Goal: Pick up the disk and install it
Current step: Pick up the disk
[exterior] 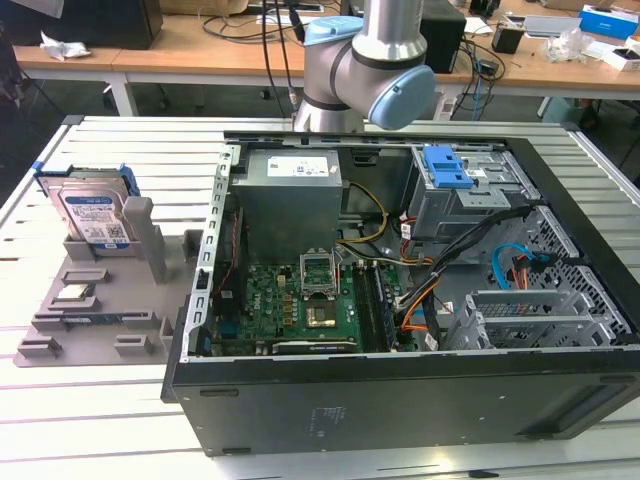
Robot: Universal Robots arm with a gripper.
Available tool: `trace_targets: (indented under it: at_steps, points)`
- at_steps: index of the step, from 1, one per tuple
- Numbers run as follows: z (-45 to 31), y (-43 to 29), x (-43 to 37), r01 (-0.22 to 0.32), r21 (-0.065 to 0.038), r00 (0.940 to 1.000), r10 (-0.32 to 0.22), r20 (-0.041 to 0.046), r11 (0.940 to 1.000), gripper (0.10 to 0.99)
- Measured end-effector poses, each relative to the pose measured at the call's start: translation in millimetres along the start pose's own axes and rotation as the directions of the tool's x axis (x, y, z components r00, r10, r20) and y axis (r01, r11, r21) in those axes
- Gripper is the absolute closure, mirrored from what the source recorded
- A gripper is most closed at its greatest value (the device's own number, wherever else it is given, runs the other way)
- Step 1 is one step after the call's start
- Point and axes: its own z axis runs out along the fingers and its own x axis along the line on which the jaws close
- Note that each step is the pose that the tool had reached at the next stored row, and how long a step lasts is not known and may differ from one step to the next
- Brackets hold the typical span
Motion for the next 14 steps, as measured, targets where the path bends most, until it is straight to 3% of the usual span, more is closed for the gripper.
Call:
trace_targets:
  at_steps: [14]
  points:
    - [2.6, -0.8, -6.5, 0.000, 0.000, 1.0000, 0.000, 0.0000, 1.0000, 0.486]
